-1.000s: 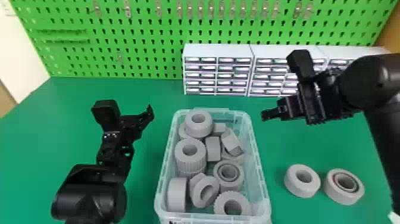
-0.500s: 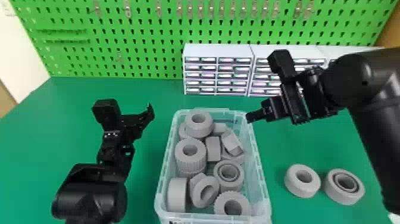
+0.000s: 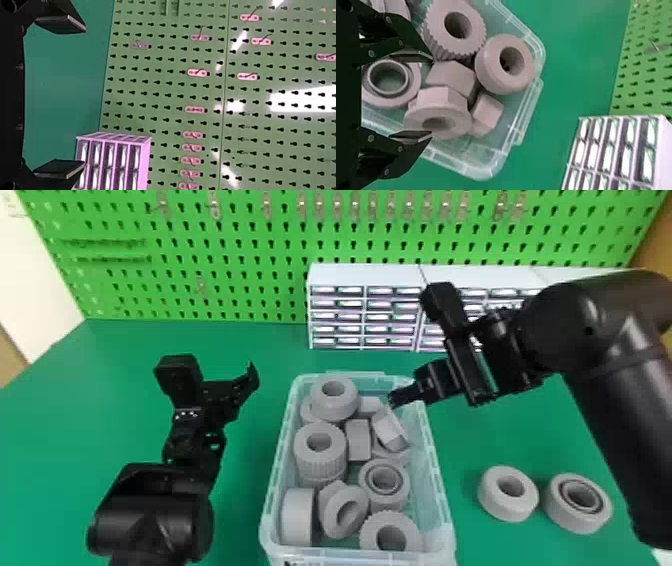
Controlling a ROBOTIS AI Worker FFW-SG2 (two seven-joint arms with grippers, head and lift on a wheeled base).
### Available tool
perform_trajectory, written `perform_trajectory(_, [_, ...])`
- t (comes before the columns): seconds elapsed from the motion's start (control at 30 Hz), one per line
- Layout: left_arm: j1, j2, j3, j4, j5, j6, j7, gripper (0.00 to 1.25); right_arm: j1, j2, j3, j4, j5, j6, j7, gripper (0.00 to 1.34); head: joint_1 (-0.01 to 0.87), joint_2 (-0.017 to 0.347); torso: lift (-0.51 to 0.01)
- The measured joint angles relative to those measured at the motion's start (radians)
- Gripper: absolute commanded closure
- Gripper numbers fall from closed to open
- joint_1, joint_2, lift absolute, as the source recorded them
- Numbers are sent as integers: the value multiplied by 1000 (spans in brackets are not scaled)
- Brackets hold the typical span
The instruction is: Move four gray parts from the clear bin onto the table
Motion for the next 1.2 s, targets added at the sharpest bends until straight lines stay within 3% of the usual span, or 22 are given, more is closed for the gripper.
perform_trajectory(1.2, [0, 0, 0, 2, -9, 1, 0, 91, -81, 31, 173, 195, -137, -24, 0, 564, 693, 72, -52])
